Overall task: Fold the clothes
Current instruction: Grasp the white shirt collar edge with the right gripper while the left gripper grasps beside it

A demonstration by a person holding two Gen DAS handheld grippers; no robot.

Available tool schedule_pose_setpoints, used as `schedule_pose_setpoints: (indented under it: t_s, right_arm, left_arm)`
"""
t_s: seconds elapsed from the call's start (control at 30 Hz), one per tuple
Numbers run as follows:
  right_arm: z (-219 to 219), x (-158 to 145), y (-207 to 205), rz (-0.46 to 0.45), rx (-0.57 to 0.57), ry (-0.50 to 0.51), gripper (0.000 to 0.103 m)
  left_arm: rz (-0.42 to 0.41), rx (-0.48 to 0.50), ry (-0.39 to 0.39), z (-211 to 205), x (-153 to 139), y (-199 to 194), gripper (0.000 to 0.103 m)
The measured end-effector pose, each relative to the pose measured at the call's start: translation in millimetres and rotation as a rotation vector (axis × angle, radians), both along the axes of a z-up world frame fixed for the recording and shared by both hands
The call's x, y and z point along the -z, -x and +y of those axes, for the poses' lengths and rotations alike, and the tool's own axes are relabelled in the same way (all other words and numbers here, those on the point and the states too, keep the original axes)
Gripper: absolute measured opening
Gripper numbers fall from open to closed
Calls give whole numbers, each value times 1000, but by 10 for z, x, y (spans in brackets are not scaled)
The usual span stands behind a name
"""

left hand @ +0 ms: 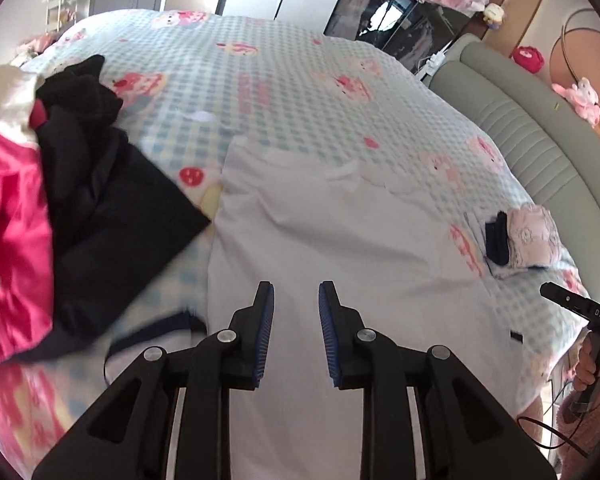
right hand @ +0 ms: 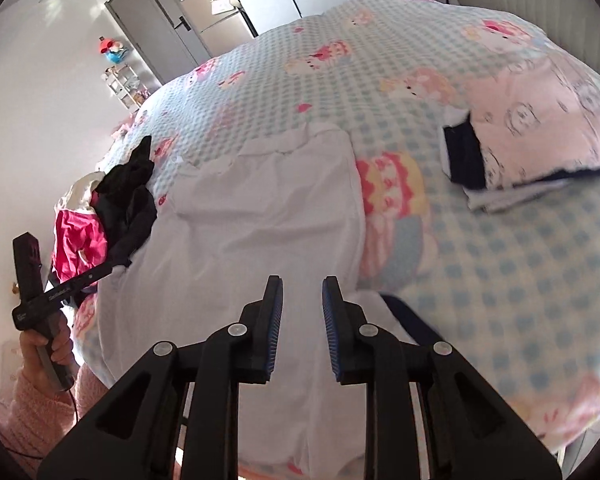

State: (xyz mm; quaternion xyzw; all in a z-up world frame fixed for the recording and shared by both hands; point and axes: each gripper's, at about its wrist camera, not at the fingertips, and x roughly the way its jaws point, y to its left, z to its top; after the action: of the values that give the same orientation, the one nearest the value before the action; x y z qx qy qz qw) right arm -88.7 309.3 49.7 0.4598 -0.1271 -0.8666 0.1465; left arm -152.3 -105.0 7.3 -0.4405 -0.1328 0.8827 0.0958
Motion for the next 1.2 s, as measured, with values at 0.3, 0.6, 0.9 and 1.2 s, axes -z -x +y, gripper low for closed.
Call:
schedule_pose_setpoints:
  t_s: [0.3, 0.6, 0.9, 1.2]
  right_arm:
    - [-27, 469, 1626, -98, 31, -19, 27]
    - [-143, 1078, 2588, -204, -15, 131, 61]
    - [-362, 989, 2665, -132, -95, 55, 9]
    - [-240, 424, 2906, 34, -43, 12, 8]
  left_arm:
    - [-61, -70, 15, -268, 455, 1430, 26]
    - [-127, 4, -2, -216, 897, 2074, 45]
    - [50, 51, 125, -38, 388, 2153, 9]
    - [112, 43, 131, 109, 157, 2749, 9]
